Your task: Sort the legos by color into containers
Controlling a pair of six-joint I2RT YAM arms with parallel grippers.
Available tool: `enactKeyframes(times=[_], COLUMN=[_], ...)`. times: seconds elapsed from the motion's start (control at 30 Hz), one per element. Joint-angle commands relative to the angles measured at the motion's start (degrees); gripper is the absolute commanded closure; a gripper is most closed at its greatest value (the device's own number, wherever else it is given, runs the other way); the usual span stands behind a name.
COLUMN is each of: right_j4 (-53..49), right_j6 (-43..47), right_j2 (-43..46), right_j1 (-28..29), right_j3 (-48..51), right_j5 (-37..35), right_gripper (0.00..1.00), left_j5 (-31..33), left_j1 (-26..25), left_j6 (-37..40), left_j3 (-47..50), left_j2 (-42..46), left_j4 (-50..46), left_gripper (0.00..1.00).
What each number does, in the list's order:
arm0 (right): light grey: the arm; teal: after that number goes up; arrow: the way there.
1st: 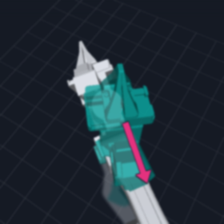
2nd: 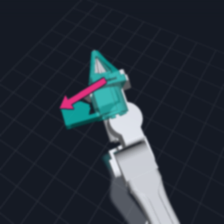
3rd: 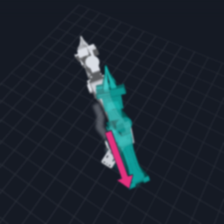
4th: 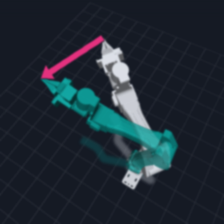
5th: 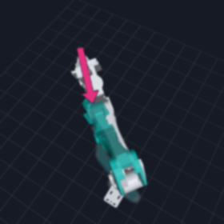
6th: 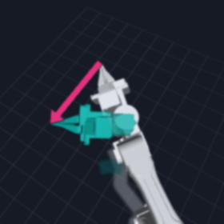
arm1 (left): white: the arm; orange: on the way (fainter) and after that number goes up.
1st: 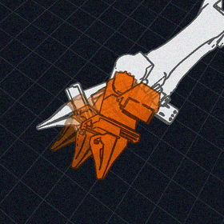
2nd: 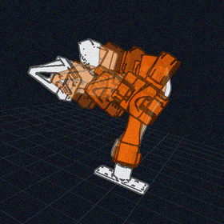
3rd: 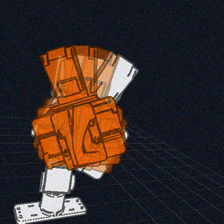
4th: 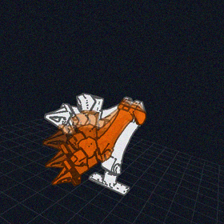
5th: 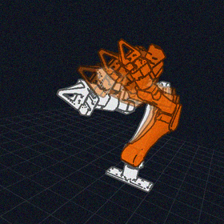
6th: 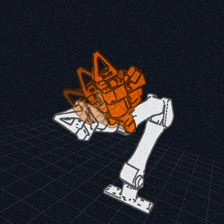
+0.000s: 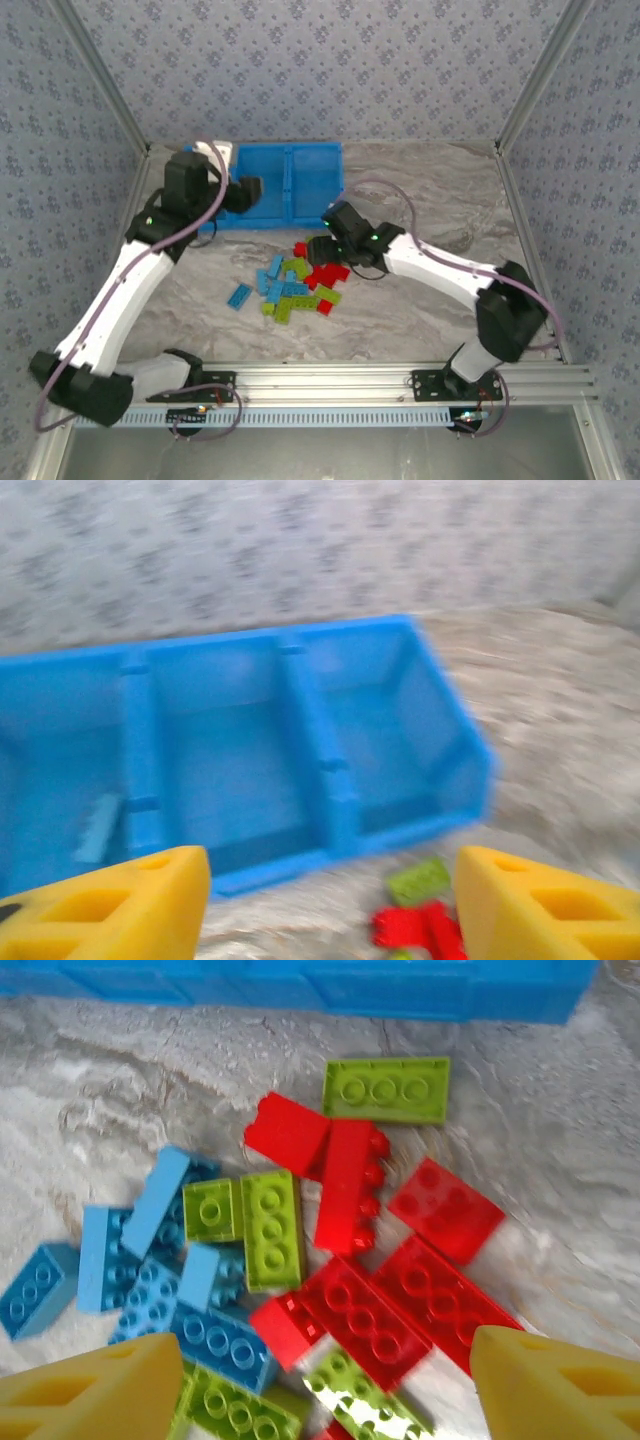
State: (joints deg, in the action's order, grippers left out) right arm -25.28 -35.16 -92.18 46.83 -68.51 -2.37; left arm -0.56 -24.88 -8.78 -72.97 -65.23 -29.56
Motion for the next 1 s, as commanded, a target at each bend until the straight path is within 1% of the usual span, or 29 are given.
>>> enactKeyframes(times=[0.0, 0.1, 0.13, 0.23, 0.37, 0.5, 0.57, 0.67, 0.8, 0.9, 0.97], right_j4=[-2.0, -3.3, -3.6, -2.9, -4.5, -5.5, -5.1, -5.0, -3.5, -3.4, -3.7], right_j6=[0.5, 0.7, 0.5, 0.6, 0.3, -0.2, -0.2, -0.2, -0.1, 0.6, 1.2], right_j2=[-6.9, -13.8, -15.7, -20.1, -24.0, -25.1, -25.6, -26.4, -26.6, -26.2, -25.1], right_j1=[0.7, 0.8, 0.7, 0.7, 0.8, 1.1, 1.2, 1.2, 1.1, 1.0, 1.1], right_j3=[-6.1, -11.2, -12.3, -14.7, -16.5, -15.8, -15.2, -15.1, -14.8, -15.2, -15.0], right_j5=[-0.6, -2.0, -2.7, -2.4, -3.0, -6.4, -6.9, -6.6, -5.5, -3.8, -3.7], right_gripper=[0.27, 0.30, 0.31, 0.35, 0.39, 0.39, 0.41, 0.49, 0.67, 0.71, 0.78], left_j5=[1.1, -0.5, -1.5, -2.1, -3.0, -0.9, 0.2, 0.3, 0.9, 1.7, 2.6], left_j1=[-3.4, -5.6, -5.8, -5.9, -5.9, -5.9, -6.0, -6.0, -5.9, -5.9, -5.9], left_j6=[8.6, 11.7, 13.1, 14.6, 13.6, 14.6, 14.8, 15.0, 15.4, 15.8, 15.8], left_j3=[2.9, 7.5, 9.9, 16.5, 21.6, 24.2, 24.8, 24.2, 24.6, 25.1, 25.3], left_j2=[3.8, 8.8, 10.6, 14.8, 17.4, 17.0, 16.2, 14.8, 15.0, 16.0, 16.7], left_j4=[-12.6, -16.9, -17.3, -15.5, -12.8, -12.6, -12.5, -12.9, -12.8, -12.3, -12.1], left_gripper=[0.26, 0.17, 0.13, 0.06, 0.03, 0.01, 0.01, 0.01, 0.01, 0.01, 0.01])
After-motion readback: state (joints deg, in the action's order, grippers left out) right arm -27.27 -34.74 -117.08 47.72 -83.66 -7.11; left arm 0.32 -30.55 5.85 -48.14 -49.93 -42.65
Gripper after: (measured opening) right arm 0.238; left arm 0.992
